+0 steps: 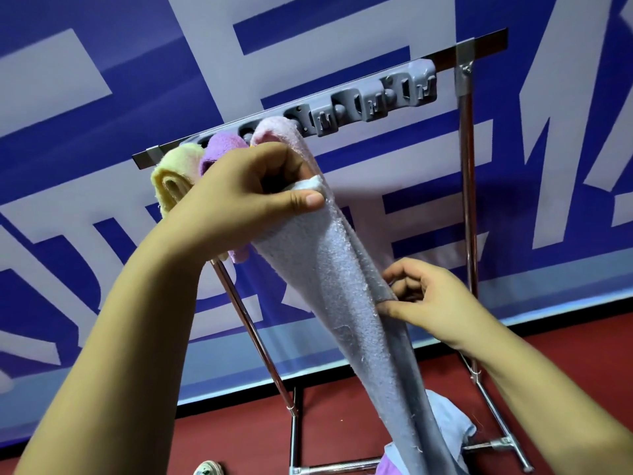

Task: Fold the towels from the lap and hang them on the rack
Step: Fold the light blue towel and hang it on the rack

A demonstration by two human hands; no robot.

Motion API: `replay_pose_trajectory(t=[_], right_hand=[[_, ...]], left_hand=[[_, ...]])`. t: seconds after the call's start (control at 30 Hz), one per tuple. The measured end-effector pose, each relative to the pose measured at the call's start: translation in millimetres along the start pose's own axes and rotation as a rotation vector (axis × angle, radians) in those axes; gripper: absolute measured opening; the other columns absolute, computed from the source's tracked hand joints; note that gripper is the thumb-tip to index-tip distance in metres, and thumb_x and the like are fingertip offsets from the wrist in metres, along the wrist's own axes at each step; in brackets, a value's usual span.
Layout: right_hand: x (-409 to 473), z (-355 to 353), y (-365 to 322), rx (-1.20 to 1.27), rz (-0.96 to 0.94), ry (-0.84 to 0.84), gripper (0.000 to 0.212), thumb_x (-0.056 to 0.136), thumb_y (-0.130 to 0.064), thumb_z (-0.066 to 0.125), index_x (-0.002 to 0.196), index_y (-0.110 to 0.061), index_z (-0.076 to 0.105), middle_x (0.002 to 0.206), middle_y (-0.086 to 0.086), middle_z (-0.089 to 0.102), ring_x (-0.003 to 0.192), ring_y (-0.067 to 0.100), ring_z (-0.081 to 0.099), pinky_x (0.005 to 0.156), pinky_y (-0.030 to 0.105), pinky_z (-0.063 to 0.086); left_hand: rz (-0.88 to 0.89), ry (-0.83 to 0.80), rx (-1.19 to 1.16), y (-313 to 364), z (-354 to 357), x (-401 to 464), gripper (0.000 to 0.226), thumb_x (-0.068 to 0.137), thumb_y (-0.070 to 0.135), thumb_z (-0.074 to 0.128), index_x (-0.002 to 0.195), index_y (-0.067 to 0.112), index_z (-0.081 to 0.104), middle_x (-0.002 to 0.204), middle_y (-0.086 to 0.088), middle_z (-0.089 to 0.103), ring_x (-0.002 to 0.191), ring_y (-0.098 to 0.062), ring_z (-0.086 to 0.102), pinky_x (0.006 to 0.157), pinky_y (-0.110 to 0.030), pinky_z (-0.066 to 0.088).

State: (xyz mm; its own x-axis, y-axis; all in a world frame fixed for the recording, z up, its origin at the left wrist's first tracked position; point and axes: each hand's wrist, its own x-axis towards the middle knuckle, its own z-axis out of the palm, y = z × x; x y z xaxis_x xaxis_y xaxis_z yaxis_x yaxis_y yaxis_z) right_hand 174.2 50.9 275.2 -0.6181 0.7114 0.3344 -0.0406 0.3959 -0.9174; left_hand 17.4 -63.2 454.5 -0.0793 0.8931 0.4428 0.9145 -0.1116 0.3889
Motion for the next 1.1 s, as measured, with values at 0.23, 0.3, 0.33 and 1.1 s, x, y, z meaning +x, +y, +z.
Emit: replay_pose_trajectory(t=[0.23,0.3,0.33,1.1], right_hand=[[-5,6,5,0.122,-0.026,-0.101,0.023,0.084,-0.001,0.064,0.093,-0.021,0.057,0.090,0.007,0.065,0.075,0.016,0.059,0.077,0.029,0.051],[-7,9,7,0.079,-0.052,-0.093,0.024,0.086,-0.002,0.060,0.092,-0.024,0.051,0.087,0.005,0.061,0.072,0.017,0.057,0.073,0.027,0.048],[-8,9,8,0.037,-0.070,-0.070,0.025,0.087,-0.003,0.059,0.090,-0.026,0.049,0.083,0.002,0.058,0.070,0.013,0.055,0.071,0.023,0.046],[-16,27,34,-0.022,-0.100,0.140,0.017,0.074,-0.028,0.070,0.068,-0.018,0.059,0.071,-0.004,0.058,0.065,0.002,0.054,0.063,0.014,0.042]], left_hand=[[-0.033,0.027,0.025,-1,-8,-1,0.034,0.069,0.050,0.067,0.090,0.024,0.066,0.084,0.012,0.066,0.077,0.001,0.057,0.064,-0.013,0.043],[-0.051,0.055,0.035,-1,-9,0,0.034,0.069,0.049,0.067,0.092,0.023,0.066,0.089,0.010,0.066,0.080,-0.001,0.058,0.064,-0.014,0.044],[-0.061,0.067,0.040,-2,-9,0,0.033,0.071,0.048,0.067,0.093,0.023,0.066,0.092,0.008,0.067,0.082,-0.004,0.058,0.064,-0.014,0.044],[-0.078,0.237,0.014,-3,-7,8,0.028,0.078,0.038,0.071,0.097,0.018,0.068,0.085,0.011,0.065,0.075,0.007,0.056,0.062,-0.010,0.045]])
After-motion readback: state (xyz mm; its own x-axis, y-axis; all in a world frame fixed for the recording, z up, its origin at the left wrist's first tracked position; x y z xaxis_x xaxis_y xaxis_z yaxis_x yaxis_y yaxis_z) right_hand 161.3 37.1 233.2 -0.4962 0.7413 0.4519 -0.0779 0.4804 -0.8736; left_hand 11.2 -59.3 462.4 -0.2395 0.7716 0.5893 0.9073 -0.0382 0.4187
